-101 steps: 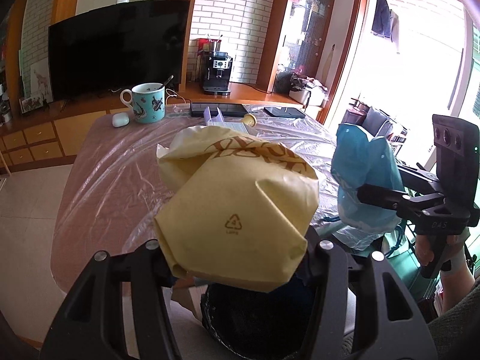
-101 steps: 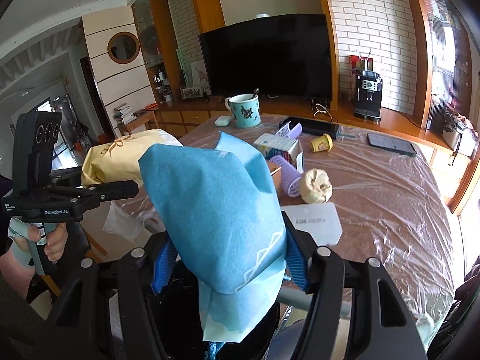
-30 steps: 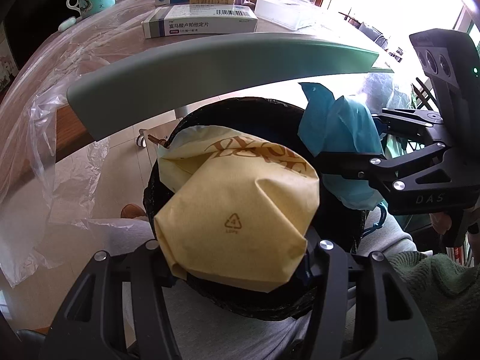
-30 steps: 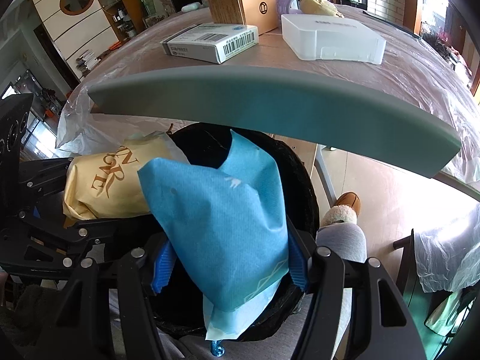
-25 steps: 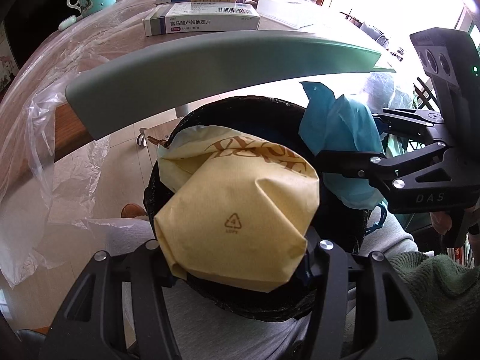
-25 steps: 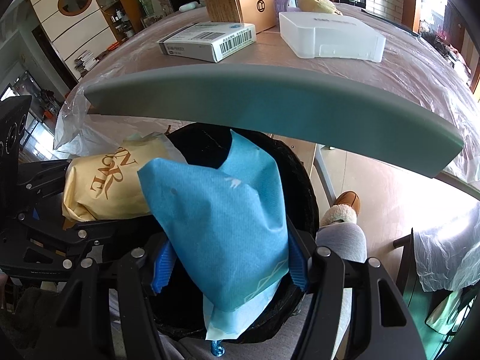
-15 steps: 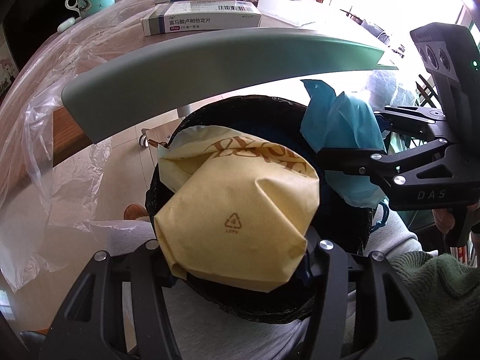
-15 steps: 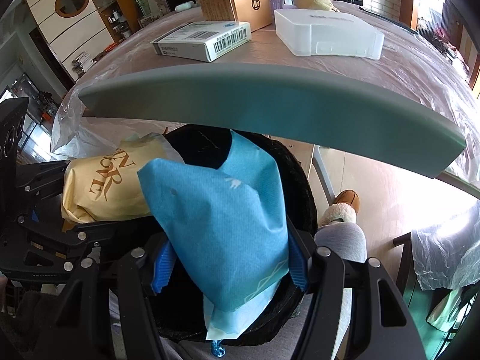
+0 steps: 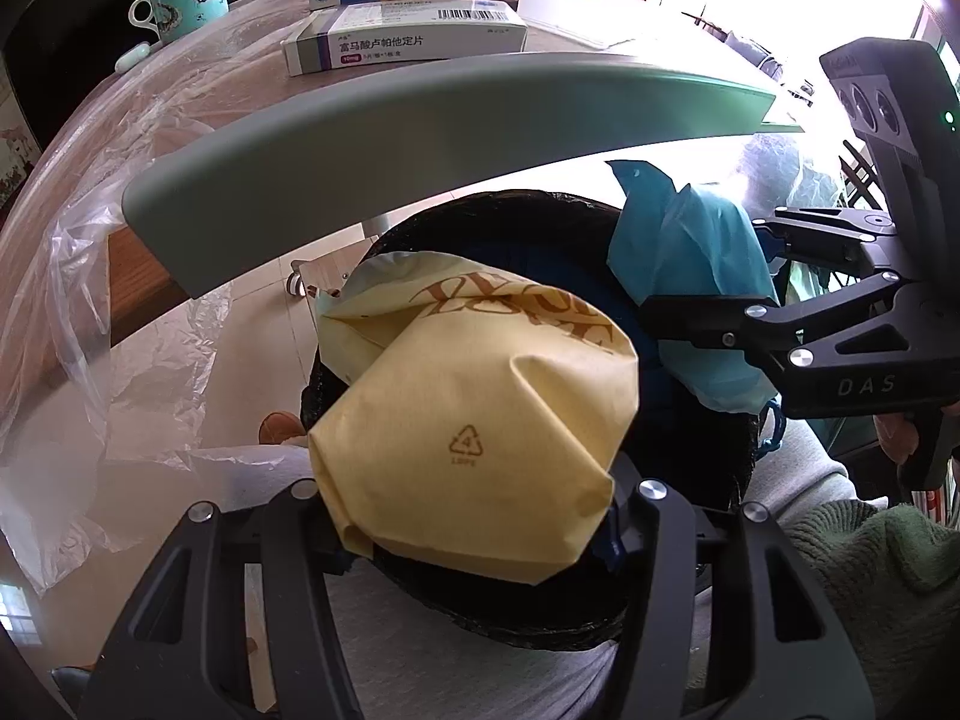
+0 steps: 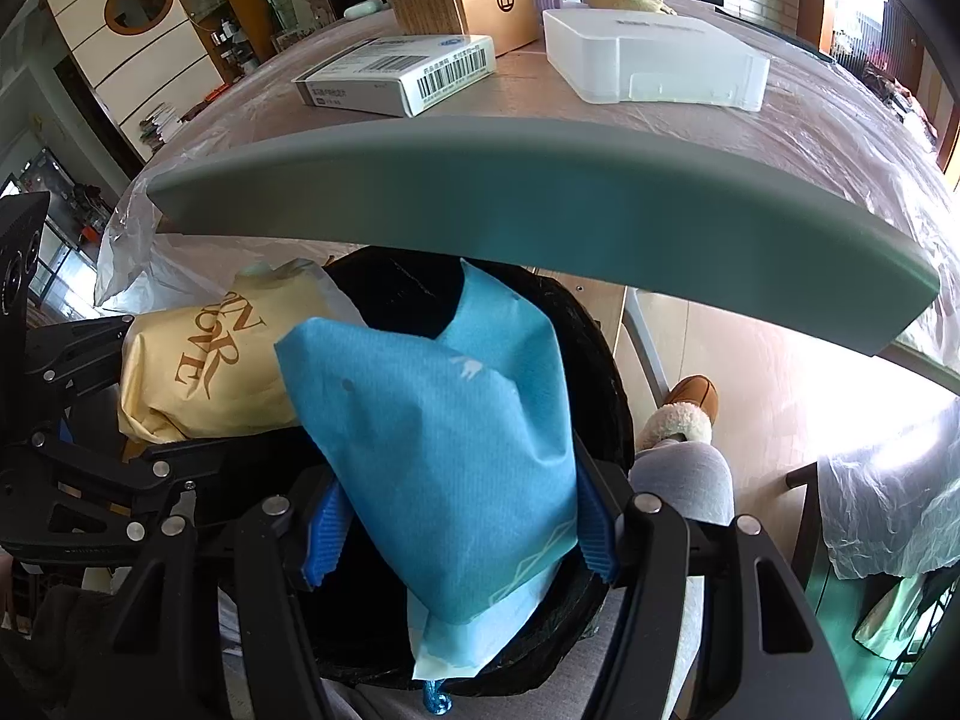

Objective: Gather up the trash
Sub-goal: 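Open the left tool over the bin while the right tool releases the blue bag into it, then move both open tools back over the table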

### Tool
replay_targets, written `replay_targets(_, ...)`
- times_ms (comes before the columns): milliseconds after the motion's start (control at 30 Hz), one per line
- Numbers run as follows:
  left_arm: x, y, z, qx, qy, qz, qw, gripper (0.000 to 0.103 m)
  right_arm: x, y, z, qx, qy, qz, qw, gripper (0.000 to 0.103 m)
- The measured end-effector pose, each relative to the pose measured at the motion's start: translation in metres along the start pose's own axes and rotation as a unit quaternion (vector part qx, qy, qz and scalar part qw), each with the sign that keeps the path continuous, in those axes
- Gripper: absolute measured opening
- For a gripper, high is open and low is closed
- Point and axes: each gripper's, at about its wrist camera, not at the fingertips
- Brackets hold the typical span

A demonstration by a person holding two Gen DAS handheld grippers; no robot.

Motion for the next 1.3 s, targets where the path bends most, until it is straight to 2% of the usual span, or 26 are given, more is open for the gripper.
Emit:
replay_targets(267, 0.0, 0.0, -0.001, -0.001, -0.001, -0.002, 1.0, 0.057, 0.0, -0.001, -0.001, 0.0, -0.002, 0.003, 1.0, 0.062)
replay_targets(300, 0.001, 0.0, -0.001, -0.001, -0.006, -0.004, 1.0, 0.059, 0.001, -0.001, -0.001, 0.0, -0.007, 0.004, 1.0, 0.065)
replay_targets(367, 0.003, -0.001, -0.002, 0.0, -0.01, -0.011, 0.9999, 0.066, 0.005, -0.001, -0.001, -0.002, -0.019, 0.009, 1.0, 0.079)
replay_targets(400, 0.005, 0.0, -0.002, 0.0, -0.016, -0.015, 0.9998, 0.072, 0.007, 0.0, 0.0, -0.002, -0.025, 0.009, 1.0, 0.085)
replay_targets(433, 0.007, 0.0, -0.002, 0.0, -0.02, -0.014, 0.9997, 0.078, 0.01, 0.0, 0.001, -0.001, -0.031, 0.01, 0.999, 0.087)
replay_targets(633, 0.029, -0.003, -0.002, -0.011, -0.043, -0.013, 0.9989, 0.078, 0.035, 0.001, 0.002, 0.023, -0.059, 0.037, 0.997, 0.088)
replay_targets(733, 0.052, -0.002, -0.005, -0.005, -0.069, -0.007, 0.9976, 0.078, 0.063, 0.001, 0.001, 0.033, -0.094, 0.042, 0.994, 0.088)
replay_targets(800, 0.075, 0.001, -0.01, 0.004, -0.103, 0.005, 0.9947, 0.078, 0.089, 0.0, -0.003, 0.038, -0.135, 0.052, 0.989, 0.092)
replay_targets(867, 0.099, 0.006, -0.016, 0.016, -0.146, 0.007, 0.9892, 0.092, 0.116, -0.001, -0.006, 0.042, -0.188, 0.069, 0.979, 0.098)
replay_targets(900, 0.116, 0.008, -0.02, 0.027, -0.182, 0.001, 0.9829, 0.102, 0.133, -0.001, -0.009, 0.044, -0.226, 0.079, 0.97, 0.099)
replay_targets(967, 0.144, 0.014, -0.025, 0.042, -0.257, -0.004, 0.9656, 0.102, 0.157, 0.001, -0.013, 0.051, -0.285, 0.088, 0.953, 0.099)
replay_targets(1033, 0.157, 0.014, -0.032, 0.05, -0.296, -0.011, 0.9537, 0.102, 0.175, 0.003, -0.017, 0.054, -0.348, 0.097, 0.931, 0.099)
replay_targets(1067, 0.159, 0.016, -0.035, 0.057, -0.306, -0.017, 0.9501, 0.102, 0.178, 0.0, -0.022, 0.053, -0.367, 0.101, 0.923, 0.099)
replay_targets(1100, 0.159, 0.018, -0.04, 0.066, -0.306, -0.026, 0.9492, 0.102, 0.181, -0.001, -0.026, 0.049, -0.383, 0.103, 0.917, 0.099)
replay_targets(1133, 0.157, 0.019, -0.046, 0.066, -0.301, -0.026, 0.9511, 0.102, 0.182, -0.004, -0.035, 0.048, -0.386, 0.101, 0.916, 0.099)
replay_targets(1200, 0.148, 0.022, -0.056, 0.066, -0.283, -0.016, 0.9567, 0.102, 0.176, -0.007, -0.046, 0.051, -0.378, 0.1, 0.919, 0.099)
replay_targets(1300, 0.132, 0.023, -0.063, 0.07, -0.259, -0.002, 0.9632, 0.102, 0.162, -0.013, -0.061, 0.057, -0.343, 0.105, 0.932, 0.099)
Point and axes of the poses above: each gripper's, at about its wrist camera, not at the fingertips, and x roughly against the way its jaws point, y to its left, z to its underside, and after that the axes turned 4 degrees about -x, right-handed
